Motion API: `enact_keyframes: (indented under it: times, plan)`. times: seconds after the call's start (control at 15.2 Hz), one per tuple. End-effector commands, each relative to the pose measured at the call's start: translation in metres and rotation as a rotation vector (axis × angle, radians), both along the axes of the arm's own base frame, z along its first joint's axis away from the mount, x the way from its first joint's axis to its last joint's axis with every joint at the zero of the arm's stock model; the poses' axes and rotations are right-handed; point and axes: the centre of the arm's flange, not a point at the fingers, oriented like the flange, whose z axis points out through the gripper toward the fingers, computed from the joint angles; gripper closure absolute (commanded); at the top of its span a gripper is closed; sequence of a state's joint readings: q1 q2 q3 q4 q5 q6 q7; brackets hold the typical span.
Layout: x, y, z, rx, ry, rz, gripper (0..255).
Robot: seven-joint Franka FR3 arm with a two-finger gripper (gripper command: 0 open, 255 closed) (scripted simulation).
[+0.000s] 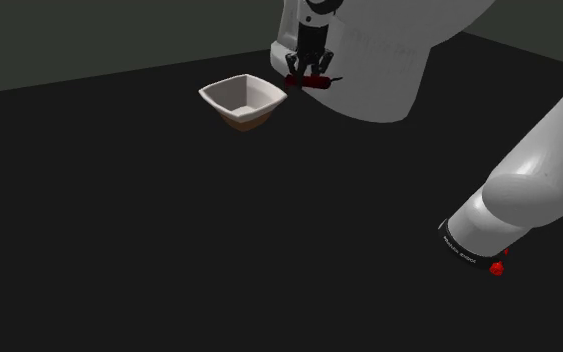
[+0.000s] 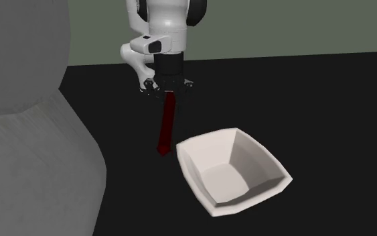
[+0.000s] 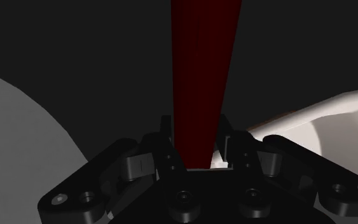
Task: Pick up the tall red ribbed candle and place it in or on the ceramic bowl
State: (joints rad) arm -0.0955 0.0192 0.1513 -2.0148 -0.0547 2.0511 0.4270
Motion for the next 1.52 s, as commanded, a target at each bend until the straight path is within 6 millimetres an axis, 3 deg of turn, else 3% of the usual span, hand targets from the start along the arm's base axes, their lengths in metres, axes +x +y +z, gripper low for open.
enact_keyframes:
  times: [0.0, 1.06, 1.45]
  plan:
    - [0.0, 0.0, 0.011, 0.0, 0.0, 0.0, 255]
    - [0.171, 0.12, 0.007, 0.0, 0.0, 0.0, 255]
    - [0.171, 0.12, -0.025, 0.0, 0.0, 0.0, 255]
